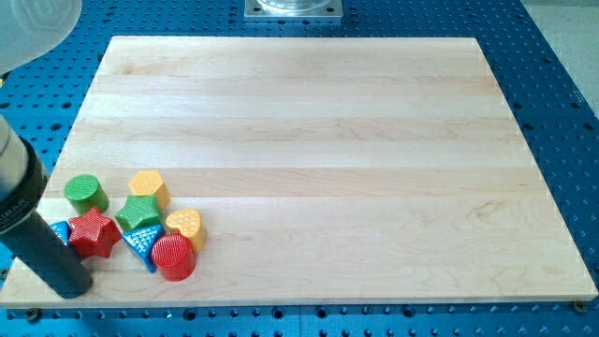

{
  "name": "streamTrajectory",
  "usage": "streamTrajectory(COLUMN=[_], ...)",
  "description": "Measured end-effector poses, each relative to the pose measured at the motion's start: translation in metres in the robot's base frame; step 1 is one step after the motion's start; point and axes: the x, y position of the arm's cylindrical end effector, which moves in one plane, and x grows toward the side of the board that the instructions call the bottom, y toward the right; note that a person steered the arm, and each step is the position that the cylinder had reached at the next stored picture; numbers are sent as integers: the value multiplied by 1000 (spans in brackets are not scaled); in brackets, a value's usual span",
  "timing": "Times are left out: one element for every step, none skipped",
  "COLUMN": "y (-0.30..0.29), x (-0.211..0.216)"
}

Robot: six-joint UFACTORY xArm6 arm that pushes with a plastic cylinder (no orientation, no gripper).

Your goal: Move the green star and the yellow hexagon away from the group of blocks

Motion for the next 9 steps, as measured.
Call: streamTrajectory(y=[0, -2, -38, -53, -49, 4, 38, 40, 44], x=[0, 1, 1, 0, 0, -4, -25, -56, -80])
